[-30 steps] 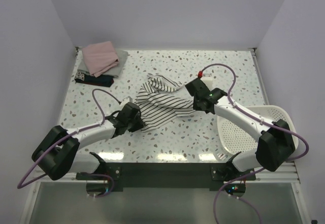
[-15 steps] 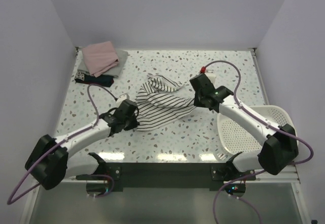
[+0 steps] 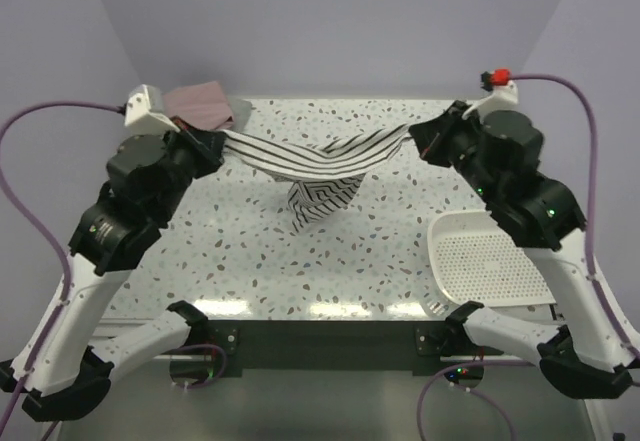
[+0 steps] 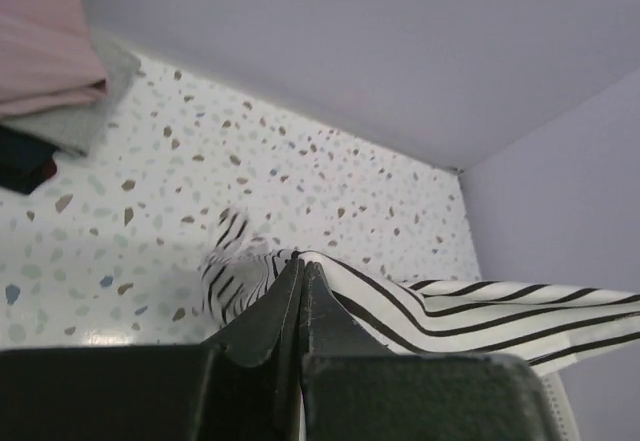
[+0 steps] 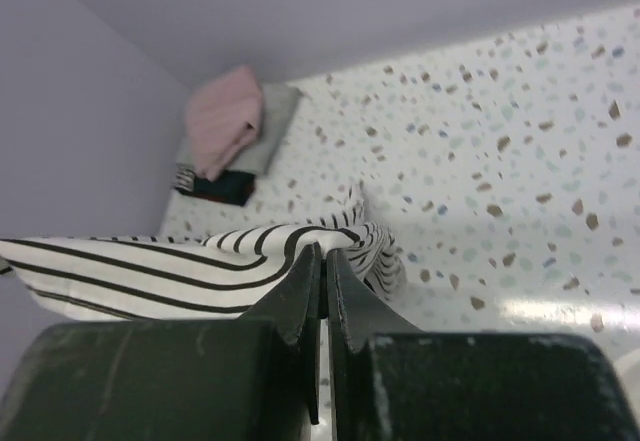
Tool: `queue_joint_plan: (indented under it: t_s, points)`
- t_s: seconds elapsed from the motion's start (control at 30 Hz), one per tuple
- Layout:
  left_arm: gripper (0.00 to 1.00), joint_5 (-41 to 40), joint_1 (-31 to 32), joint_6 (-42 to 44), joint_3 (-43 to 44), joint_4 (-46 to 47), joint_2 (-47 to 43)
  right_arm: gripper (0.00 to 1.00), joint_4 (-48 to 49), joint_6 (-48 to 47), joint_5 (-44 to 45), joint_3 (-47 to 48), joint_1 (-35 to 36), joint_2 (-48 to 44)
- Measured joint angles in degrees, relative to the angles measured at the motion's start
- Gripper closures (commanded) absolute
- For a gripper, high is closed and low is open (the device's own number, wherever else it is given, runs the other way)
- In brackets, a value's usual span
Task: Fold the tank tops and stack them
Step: Flatten the tank top out
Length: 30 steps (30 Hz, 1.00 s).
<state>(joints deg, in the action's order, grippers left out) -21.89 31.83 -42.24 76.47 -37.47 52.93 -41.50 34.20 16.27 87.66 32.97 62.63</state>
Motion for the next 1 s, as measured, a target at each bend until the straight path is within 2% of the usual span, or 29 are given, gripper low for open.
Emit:
queue_joint_plan:
  t_s: [0.17,0.37,0.47,0.6,0.73,0.87,0.93,1.0]
  points:
    - [1.00,-1.6,0.0,2.6,13.4,0.2,0.2,1.00,1.7,-1.3,-1.3,11.6,0.0,-4.8]
    - [1.00,-2.3,0.0,4.5,24.0,2.0,2.6,1.00,4.3,-2.9,-2.5,22.1,0.0,-6.3]
    - [1.00,-2.6,0.0,4.9,25.7,3.8,4.4,1.00,4.9,-3.7,-2.8,23.1,0.0,-6.0]
    - [1.00,-4.2,-0.1,5.5,24.2,6.5,7.2,1.00,6.5,-4.7,-1.9,18.8,0.0,-3.7]
    - [1.00,-2.0,-4.0,5.5,20.9,10.3,12.1,1.00,7.7,-6.5,-1.2,17.2,-0.1,5.1]
    - [1.00,5.9,-13.1,5.5,21.6,15.7,23.3,1.00,9.9,-7.8,-4.1,22.8,-2.3,21.5]
    - [1.00,10.5,-16.9,5.7,26.1,17.2,32.2,1.00,10.1,-8.0,-6.1,28.1,-4.2,31.0]
    - [1.00,14.9,-19.3,6.1,35.1,16.4,42.3,1.00,9.3,-8.2,-7.5,35.2,-5.9,39.6]
